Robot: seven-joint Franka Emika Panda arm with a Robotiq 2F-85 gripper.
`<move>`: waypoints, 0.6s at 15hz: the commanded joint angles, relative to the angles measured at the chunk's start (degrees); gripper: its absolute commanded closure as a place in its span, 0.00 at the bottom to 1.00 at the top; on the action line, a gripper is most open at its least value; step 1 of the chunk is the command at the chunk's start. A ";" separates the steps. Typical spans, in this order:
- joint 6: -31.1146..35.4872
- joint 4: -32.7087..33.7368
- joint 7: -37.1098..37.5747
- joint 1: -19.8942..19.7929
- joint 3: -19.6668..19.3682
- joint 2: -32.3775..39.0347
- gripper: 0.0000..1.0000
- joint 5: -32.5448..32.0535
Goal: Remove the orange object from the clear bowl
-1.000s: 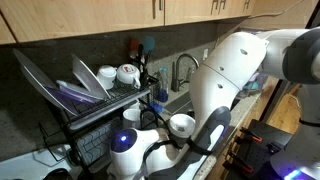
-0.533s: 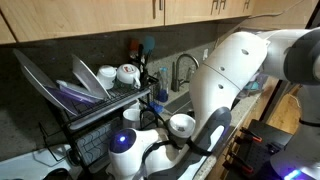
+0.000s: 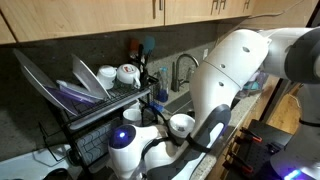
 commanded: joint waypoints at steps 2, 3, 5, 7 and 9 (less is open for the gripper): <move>-1.49 -0.98 2.08 0.52 -0.41 -2.60 0.96 -0.47; -1.69 -0.79 1.85 0.52 -0.16 -2.46 0.95 -0.30; -2.31 -0.39 1.85 0.89 0.19 -2.04 0.70 -0.14; -2.98 -0.16 1.62 1.13 0.52 -1.80 0.63 -0.02; -3.51 -0.19 1.53 1.44 0.65 -1.87 0.48 0.11</move>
